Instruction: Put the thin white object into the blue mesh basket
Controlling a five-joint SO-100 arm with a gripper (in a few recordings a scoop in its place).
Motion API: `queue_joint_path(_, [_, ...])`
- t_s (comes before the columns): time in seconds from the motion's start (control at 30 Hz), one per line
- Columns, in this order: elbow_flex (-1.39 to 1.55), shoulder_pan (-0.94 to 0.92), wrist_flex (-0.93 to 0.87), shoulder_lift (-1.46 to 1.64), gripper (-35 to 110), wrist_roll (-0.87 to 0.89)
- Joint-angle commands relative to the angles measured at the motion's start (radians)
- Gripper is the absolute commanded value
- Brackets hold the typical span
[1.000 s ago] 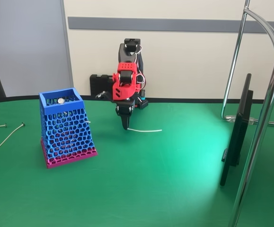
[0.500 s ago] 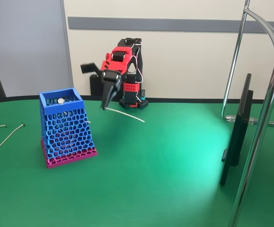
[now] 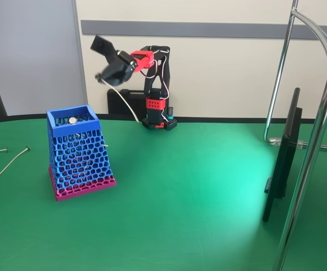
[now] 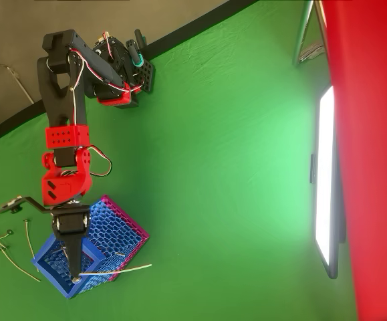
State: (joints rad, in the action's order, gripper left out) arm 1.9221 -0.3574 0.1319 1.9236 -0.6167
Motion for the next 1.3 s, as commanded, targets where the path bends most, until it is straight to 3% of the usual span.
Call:
queue_joint_path(0.0, [0.011,-0.025,0.094,0.063,1,-0.107])
queue_joint_path(0.13, [0.043,-0.069,0.193,0.077,1,-0.273])
queue_joint_path(0.53, [0.009,-0.192,0.218,0.011,1,-0.718])
queue_joint_path(1.07, [0.219,-0.199,0.184,-0.031,10,-0.634])
queue_joint_path(1.27, [0.262,-0.146,0.061,0.040,11,-0.592])
